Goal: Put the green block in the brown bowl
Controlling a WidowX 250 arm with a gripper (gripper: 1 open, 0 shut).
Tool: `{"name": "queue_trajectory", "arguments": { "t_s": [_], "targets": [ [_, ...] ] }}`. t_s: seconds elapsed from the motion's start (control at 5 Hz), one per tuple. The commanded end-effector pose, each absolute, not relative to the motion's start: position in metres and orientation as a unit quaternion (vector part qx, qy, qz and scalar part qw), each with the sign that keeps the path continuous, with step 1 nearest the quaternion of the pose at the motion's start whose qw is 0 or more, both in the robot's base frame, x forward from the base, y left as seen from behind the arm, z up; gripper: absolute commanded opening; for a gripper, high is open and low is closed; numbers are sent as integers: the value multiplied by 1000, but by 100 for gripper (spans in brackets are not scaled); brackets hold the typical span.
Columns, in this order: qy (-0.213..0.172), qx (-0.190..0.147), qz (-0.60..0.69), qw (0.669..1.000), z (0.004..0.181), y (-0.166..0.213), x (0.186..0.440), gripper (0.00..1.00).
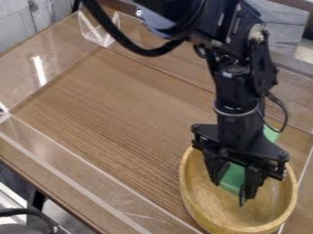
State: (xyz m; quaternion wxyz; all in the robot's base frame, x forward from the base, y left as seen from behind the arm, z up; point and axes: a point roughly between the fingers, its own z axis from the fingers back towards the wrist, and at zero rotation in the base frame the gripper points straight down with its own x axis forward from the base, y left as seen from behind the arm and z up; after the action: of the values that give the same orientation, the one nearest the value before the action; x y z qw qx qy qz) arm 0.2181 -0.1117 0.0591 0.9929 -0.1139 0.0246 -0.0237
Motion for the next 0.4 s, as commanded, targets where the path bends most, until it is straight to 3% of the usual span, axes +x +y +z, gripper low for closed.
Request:
{"name": "queue_trajectory", "arguments": {
  "t_s": [0.0, 0.2],
  "targets": [
    [-2, -124, -22, 992, 71, -113, 232, 0],
    [-1, -126, -23, 992, 69, -113, 233, 0]
  ]
}}
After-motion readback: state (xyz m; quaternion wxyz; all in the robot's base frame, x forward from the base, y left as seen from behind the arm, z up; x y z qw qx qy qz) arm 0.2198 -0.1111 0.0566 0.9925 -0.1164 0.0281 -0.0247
